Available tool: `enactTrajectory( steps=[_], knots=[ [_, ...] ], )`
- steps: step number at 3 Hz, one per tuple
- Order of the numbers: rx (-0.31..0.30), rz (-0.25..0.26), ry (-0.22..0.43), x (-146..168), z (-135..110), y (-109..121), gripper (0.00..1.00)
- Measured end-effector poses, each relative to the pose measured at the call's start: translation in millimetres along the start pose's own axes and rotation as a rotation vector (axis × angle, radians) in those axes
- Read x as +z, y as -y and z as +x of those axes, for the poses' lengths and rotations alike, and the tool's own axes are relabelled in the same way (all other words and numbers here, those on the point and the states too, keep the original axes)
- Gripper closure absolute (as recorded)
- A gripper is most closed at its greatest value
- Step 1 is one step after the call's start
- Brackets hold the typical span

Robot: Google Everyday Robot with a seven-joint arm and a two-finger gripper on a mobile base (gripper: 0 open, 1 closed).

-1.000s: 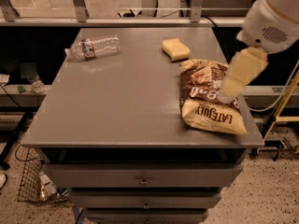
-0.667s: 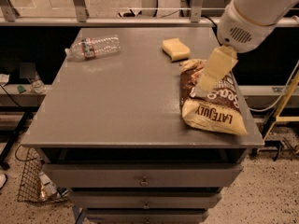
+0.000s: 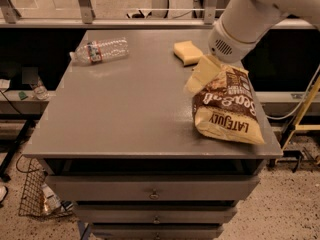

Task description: Move brown chip bag near water bottle

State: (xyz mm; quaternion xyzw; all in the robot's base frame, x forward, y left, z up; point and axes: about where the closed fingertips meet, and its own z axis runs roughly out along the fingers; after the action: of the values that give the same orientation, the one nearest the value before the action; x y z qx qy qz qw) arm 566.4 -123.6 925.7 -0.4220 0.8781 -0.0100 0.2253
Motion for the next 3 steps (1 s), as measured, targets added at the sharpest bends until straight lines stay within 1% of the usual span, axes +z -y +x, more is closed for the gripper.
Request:
enactTrajectory(
  steps=[1,2,3],
  knots=[
    [0.06,0.032,0.03,22.9,-19.1,14.5,0.0],
    [0.109,0.067,0.028,41.5,-28.0,27.1,0.0],
    [0.156,0.106,-0.008,57.5,-25.9,41.3,0.0]
  ],
)
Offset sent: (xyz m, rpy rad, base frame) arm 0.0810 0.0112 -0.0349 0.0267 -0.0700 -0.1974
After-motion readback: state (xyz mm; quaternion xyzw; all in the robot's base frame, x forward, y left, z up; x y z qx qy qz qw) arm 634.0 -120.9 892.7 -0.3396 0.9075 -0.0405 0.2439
